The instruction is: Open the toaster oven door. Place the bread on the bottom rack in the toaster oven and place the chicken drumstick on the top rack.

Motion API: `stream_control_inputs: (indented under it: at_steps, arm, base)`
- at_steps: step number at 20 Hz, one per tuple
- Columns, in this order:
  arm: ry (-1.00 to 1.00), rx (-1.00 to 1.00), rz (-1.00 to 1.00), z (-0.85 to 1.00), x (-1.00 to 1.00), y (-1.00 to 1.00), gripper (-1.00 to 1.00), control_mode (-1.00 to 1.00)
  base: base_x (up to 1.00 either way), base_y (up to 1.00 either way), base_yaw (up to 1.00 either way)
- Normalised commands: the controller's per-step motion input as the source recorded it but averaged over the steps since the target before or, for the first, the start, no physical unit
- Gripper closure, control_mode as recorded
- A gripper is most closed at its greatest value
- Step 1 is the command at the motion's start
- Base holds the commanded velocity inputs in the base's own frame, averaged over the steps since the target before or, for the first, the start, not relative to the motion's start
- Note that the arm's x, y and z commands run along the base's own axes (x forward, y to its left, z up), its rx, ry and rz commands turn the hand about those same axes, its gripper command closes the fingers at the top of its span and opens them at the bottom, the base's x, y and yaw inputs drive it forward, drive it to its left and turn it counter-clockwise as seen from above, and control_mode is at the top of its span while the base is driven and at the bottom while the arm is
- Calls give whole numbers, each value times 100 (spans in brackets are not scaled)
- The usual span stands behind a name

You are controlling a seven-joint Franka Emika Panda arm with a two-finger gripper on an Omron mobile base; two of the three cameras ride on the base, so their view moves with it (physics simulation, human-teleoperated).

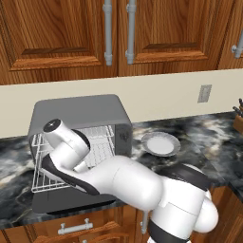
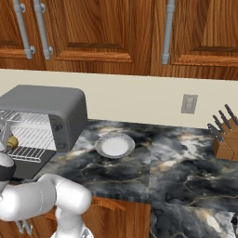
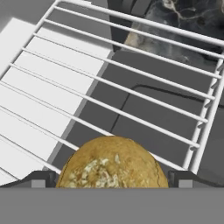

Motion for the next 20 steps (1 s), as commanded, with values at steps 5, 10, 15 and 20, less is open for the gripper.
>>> stream_control_inputs:
  at_steps: [5,10,15,20]
  arm:
    - [0,-2,-2,-24,-19,14,-100,-100]
    - [0,-2,0,-31,-44,26,-100,-100]
    - [0,-5,0,-45,-27,25,-100,-100]
    - [0,-7,0,-52,-20,29,-100,-100]
  base:
    - [0,0,0]
    - [0,0,0]
    - [0,0,0]
    - [0,0,0]
